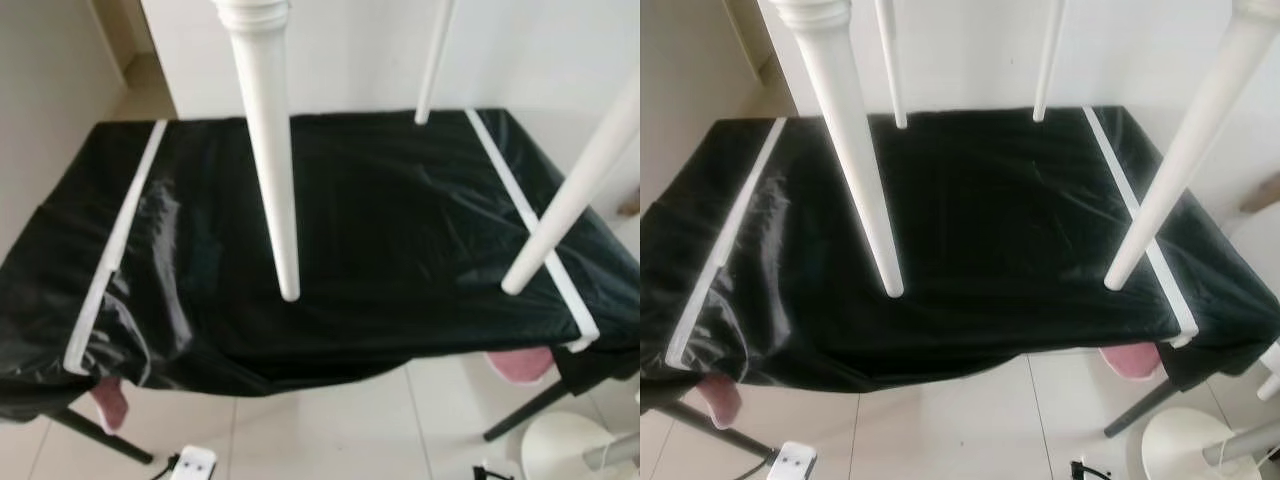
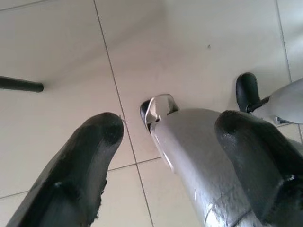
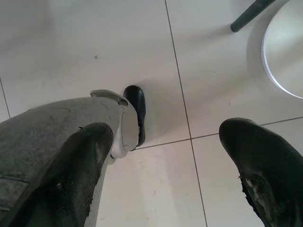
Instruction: Building children table
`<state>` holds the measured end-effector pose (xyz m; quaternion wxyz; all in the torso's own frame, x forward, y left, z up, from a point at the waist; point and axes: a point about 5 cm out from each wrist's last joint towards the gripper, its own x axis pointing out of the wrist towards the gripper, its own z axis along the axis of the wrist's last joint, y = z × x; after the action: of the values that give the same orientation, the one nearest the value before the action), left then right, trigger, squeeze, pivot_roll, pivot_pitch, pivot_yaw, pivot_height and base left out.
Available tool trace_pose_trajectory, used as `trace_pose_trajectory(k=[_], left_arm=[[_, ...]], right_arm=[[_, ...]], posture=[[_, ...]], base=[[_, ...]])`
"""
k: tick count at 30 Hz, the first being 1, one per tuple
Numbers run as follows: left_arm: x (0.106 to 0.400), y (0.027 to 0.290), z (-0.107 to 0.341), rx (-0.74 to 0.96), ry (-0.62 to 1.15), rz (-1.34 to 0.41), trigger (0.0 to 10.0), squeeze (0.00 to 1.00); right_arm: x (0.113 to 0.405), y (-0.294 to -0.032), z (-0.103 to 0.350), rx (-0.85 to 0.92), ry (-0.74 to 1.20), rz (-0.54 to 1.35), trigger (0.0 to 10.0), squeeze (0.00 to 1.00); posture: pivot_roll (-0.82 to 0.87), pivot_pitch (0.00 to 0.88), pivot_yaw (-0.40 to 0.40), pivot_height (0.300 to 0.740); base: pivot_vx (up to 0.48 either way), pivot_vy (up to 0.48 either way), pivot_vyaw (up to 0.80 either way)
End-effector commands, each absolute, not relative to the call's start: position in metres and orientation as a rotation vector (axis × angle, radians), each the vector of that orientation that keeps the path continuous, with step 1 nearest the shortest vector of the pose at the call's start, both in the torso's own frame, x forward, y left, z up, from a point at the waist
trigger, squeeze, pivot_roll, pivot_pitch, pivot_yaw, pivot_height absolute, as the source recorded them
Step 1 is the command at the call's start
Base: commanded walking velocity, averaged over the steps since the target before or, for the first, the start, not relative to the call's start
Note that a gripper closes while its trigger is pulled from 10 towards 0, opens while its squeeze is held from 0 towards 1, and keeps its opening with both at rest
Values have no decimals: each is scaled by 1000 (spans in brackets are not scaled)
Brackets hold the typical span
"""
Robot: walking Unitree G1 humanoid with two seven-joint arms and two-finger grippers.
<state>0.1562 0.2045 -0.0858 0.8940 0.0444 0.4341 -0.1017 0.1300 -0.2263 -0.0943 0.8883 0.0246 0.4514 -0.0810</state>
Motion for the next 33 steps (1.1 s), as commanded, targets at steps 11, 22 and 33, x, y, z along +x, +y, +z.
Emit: trace_pose_trajectory(k=[11, 22, 33], left_arm=[[164, 171, -95, 187, 1053, -190, 10000, 0], [171, 153, -93, 176, 1038, -213, 10000, 0], [174, 157, -91, -3, 998, -106, 10000, 0]], right_arm=[[147, -204, -96, -13, 1004, -68, 10000, 0], [160, -177, -94, -47, 963, 68, 10000, 0], [163, -184, -91, -42, 923, -14, 10000, 0]], posture=[[-31, 17, 2, 740], [-33, 2, 11, 740], [-33, 0, 7, 740]], base=[[0, 0, 0], [0, 0, 0], [0, 0, 0]])
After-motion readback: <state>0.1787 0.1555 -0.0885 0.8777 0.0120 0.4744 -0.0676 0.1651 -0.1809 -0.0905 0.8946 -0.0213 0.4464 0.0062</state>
